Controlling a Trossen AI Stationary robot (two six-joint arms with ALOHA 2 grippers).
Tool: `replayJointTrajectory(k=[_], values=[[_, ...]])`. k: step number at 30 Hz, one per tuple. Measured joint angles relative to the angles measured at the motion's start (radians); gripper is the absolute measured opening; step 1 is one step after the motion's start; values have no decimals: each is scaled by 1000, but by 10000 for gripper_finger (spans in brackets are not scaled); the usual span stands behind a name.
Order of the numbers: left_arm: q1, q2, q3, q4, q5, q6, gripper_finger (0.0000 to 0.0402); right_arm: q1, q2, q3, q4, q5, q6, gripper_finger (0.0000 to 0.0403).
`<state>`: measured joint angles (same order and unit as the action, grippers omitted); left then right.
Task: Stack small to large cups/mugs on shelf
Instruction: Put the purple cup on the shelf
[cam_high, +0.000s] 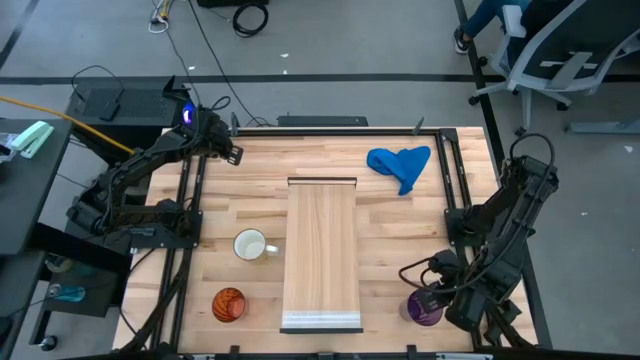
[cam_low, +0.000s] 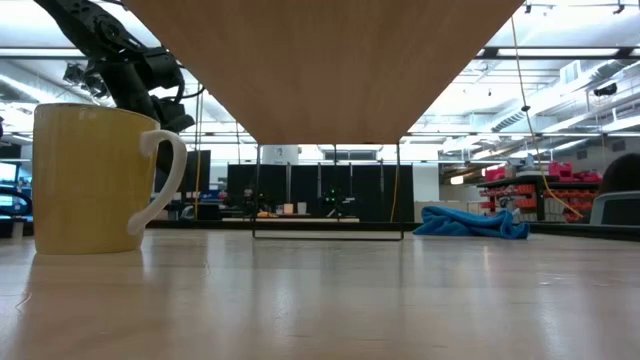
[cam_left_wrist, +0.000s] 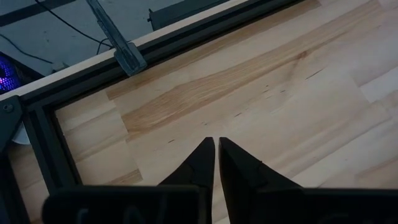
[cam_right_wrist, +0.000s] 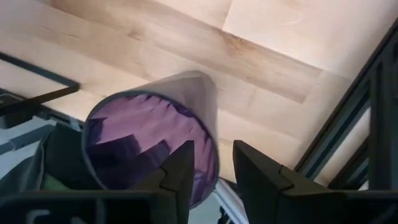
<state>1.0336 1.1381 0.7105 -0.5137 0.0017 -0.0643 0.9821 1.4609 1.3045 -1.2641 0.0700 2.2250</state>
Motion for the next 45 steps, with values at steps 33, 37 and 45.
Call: replayJointTrajectory(k=[33, 37, 45], values=[[0, 0, 0, 0, 0, 9, 28, -5, 84, 0, 5, -44, -25, 77], [0, 0, 0, 0, 0, 9, 31, -23, 84, 0, 6, -45, -38, 53], [0, 0, 0, 0, 0, 8, 39, -76, 83, 0, 17, -64, -151, 10]])
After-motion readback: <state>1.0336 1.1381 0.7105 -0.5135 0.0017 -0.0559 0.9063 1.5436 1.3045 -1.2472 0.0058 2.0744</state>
